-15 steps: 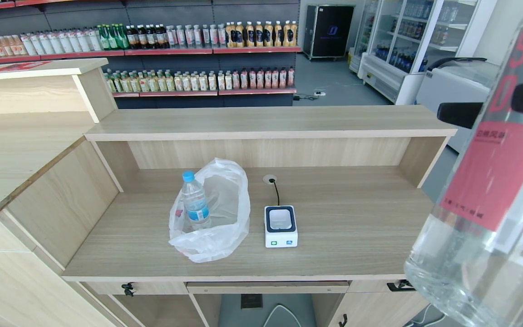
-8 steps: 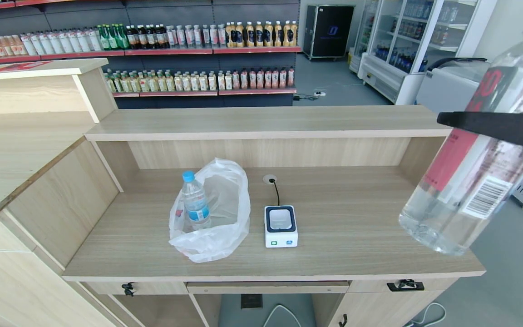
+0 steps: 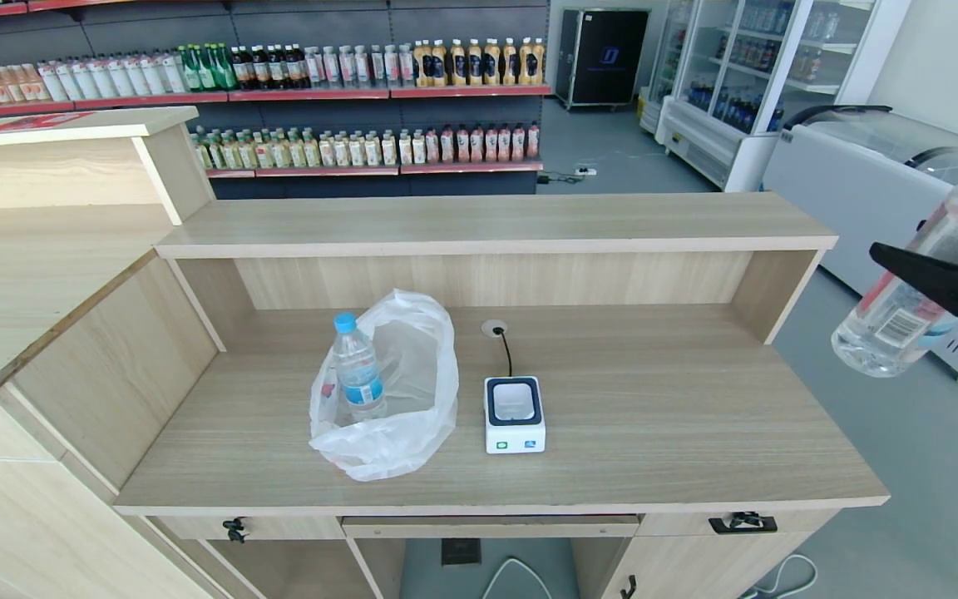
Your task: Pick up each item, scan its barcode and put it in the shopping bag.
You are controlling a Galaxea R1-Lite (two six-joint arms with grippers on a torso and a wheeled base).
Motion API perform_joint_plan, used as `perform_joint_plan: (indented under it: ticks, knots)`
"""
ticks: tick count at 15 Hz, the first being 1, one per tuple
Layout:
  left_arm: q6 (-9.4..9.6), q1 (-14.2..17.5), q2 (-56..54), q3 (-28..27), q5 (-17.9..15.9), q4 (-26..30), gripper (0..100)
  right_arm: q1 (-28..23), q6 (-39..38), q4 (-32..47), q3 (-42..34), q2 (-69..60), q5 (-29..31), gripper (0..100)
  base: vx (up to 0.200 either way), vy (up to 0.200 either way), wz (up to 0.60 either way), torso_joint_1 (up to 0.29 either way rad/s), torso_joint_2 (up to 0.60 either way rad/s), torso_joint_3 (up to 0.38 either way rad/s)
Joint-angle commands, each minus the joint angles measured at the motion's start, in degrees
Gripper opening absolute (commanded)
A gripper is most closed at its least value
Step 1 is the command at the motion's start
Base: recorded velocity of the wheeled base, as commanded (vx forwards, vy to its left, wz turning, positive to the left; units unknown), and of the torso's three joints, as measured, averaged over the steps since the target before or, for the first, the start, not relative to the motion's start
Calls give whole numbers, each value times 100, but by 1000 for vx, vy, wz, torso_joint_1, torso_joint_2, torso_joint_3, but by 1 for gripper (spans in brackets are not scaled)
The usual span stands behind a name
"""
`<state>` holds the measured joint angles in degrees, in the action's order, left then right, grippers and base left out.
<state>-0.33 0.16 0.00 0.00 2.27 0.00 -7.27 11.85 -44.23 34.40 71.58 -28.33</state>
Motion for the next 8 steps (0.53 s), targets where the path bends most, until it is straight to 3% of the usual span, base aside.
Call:
perform_joint_plan:
  ticks: [1, 3, 7, 8]
  knots:
    - [-2, 2, 0, 0, 2, 0, 100, -565, 441, -367, -188, 488, 3, 0, 0, 0, 0, 0, 0, 0]
    - [-2, 2, 0, 0, 2, 0, 100, -794, 1179, -798, -276, 717, 3, 0, 0, 0, 0, 0, 0, 0]
    - [-2, 2, 0, 0, 2, 0, 100, -917, 1768, -1185, -452, 963, -6, 0, 0, 0, 0, 0, 0, 0]
    - [-2, 2, 0, 0, 2, 0, 100, -917, 1795, -1211, -469, 972, -6, 0, 0, 0, 600, 7, -2, 2]
